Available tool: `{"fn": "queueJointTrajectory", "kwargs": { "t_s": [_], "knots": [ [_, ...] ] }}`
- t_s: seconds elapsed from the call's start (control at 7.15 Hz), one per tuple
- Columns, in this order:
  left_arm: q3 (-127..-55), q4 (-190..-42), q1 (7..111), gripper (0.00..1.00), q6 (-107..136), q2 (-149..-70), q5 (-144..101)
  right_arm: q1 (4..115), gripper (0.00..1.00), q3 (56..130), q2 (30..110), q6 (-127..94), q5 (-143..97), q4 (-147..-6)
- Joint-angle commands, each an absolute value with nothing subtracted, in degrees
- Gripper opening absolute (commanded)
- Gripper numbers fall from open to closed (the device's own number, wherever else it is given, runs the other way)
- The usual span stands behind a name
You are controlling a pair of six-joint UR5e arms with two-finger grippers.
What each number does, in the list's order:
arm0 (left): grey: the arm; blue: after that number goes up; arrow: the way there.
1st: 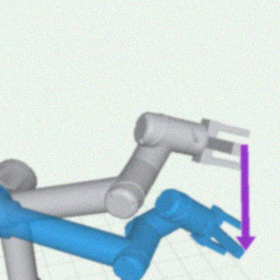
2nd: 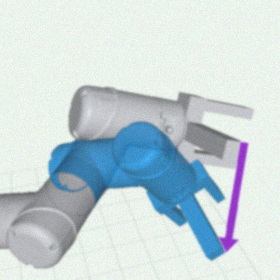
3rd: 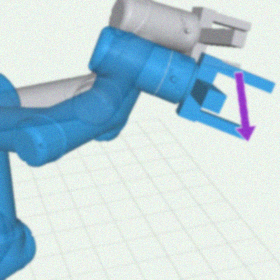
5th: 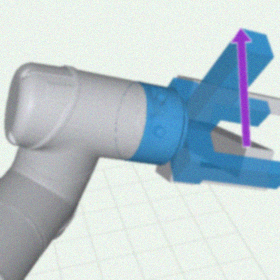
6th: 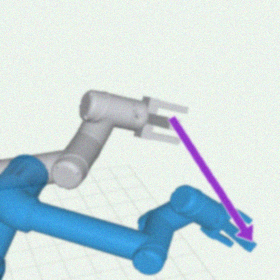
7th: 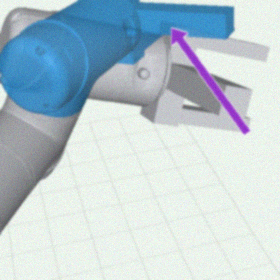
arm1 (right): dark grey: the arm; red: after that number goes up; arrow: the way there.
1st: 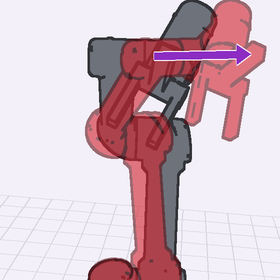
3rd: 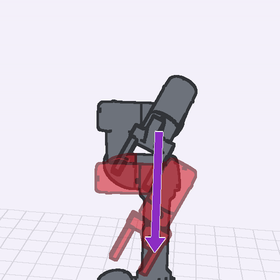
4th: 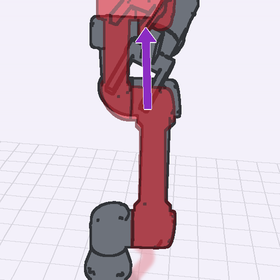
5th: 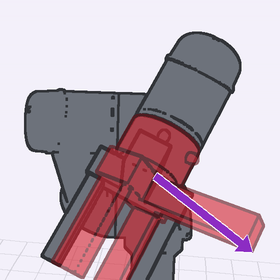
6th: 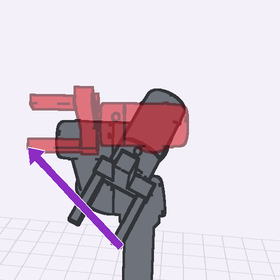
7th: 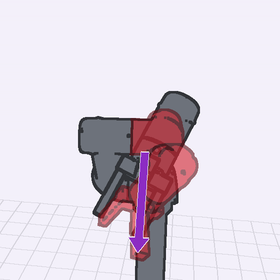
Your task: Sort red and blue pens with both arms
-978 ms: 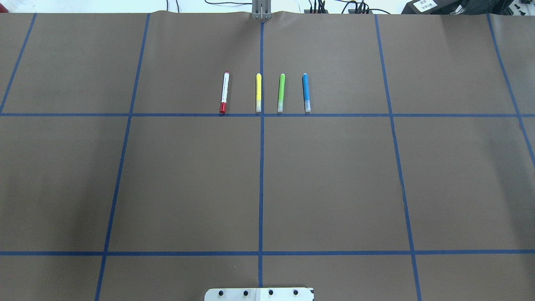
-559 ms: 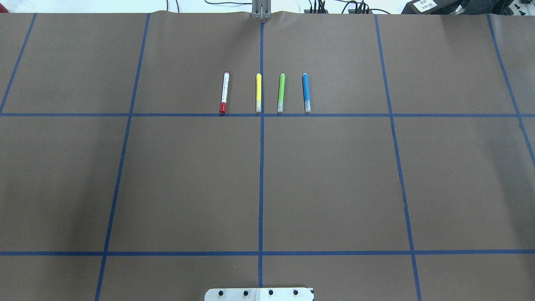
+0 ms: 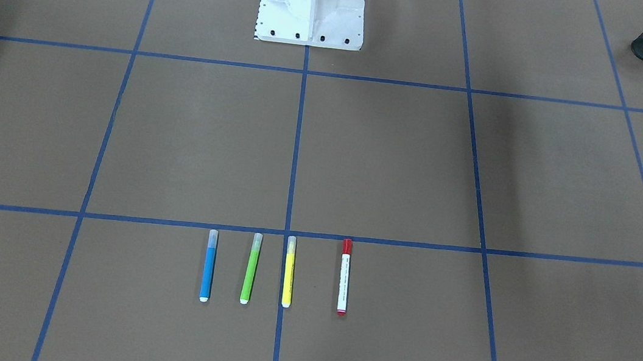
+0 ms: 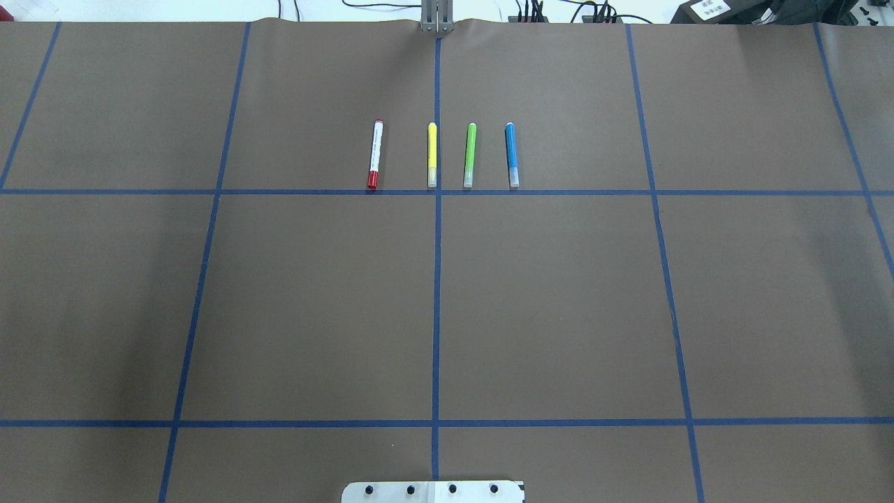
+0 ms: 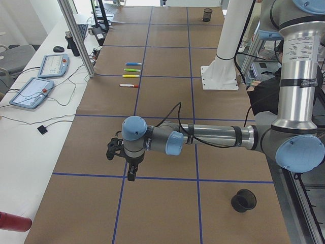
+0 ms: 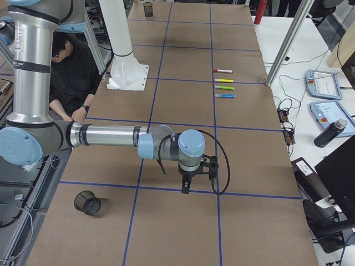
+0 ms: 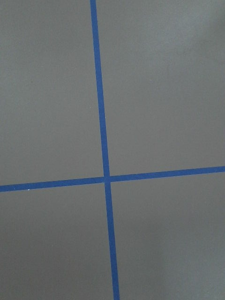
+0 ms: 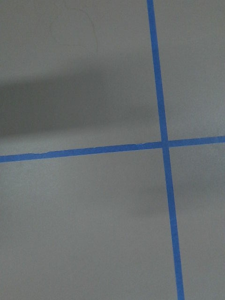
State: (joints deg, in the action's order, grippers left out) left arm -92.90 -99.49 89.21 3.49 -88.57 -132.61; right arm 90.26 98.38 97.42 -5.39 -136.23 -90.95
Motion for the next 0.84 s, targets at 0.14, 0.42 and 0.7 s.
{"fn": "queueJointTrajectory", "kwargs": {
  "t_s": [0.14, 0.42, 0.7],
  "knots": [
    [-92.3, -99.6, 89.2, 1.00, 4.0, -88.3, -134.2, 90.2, 0.99, 99.1, 96.9, -5.4, -136.6, -91.1],
    [-92.6, -101.8, 89.2, 1.00, 4.1, -90.1, -134.3, 90.2, 0.99, 100.5, 95.5, -5.7, -136.7, -91.1],
    [-92.8, -101.3, 88.9, 1.00, 4.0, -90.5, -134.8, 90.1, 0.99, 99.3, 96.4, -5.1, -136.8, -87.6]
  ]
}}
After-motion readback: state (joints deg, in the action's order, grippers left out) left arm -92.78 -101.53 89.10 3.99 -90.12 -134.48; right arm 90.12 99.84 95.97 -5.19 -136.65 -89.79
